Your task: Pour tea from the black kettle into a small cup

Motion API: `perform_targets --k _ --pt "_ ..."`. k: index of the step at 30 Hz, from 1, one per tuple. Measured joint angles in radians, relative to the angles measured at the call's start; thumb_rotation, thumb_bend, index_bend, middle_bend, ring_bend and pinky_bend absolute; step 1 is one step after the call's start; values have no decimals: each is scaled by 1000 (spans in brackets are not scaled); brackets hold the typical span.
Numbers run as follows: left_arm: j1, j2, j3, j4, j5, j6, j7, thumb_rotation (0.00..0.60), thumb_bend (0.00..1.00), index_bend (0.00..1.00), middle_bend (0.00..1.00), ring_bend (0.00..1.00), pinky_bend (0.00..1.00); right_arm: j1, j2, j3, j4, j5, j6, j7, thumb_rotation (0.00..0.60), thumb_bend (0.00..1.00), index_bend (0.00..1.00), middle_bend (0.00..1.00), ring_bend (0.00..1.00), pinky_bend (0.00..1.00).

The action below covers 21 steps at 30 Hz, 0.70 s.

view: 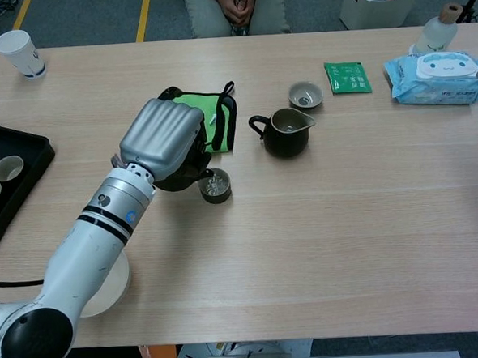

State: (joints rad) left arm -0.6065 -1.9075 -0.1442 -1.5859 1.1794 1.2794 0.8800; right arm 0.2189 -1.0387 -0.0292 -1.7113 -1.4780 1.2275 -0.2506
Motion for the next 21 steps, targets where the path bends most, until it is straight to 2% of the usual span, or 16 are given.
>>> perform_targets --k 13,21 --pt "12 52 -35 -80 -60 -48 -142 599 380 1000 1000 935 142 1 2 5 -11 11 -6 -8 600 200 101 188 98 196" --pt "37 144 -48 -157 -60 -67 -293 600 380 1000 1000 921 142 0 7 6 -22 8 -3 -8 600 200 101 188 98 196"
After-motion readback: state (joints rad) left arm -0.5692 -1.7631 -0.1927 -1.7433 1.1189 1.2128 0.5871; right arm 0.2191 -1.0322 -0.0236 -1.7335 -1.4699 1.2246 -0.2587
